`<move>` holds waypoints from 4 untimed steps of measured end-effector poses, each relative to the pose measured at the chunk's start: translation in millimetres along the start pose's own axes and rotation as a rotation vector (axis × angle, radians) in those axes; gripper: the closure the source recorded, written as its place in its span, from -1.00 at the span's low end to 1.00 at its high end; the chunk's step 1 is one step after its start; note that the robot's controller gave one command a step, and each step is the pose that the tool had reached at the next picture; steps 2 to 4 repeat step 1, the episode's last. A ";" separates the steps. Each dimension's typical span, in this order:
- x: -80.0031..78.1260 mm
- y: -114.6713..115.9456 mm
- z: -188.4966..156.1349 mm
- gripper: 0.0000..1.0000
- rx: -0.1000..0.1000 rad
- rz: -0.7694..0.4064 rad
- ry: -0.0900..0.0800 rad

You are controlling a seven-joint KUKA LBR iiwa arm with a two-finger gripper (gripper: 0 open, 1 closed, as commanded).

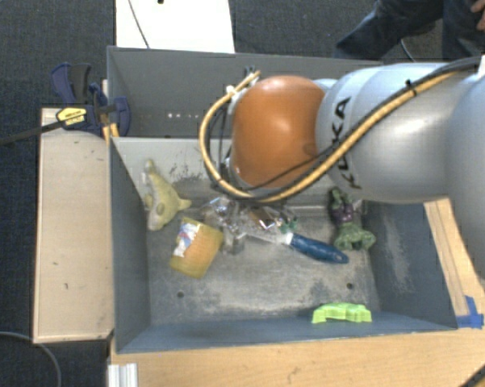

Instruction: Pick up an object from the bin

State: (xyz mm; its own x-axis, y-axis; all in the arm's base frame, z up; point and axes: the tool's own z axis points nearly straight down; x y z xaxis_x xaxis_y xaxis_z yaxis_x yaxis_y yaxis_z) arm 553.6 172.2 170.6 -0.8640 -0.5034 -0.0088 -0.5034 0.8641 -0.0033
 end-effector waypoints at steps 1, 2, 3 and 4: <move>4.2 6.3 -46.0 1.00 -0.005 0.006 0.012; 4.2 6.3 -46.0 1.00 -0.005 0.006 0.012; 4.2 6.3 -46.0 1.00 -0.005 0.006 0.012; 4.2 6.3 -46.0 1.00 -0.005 0.006 0.012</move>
Offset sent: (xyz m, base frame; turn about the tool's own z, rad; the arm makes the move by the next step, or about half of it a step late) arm -0.0054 0.0080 0.0641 0.0371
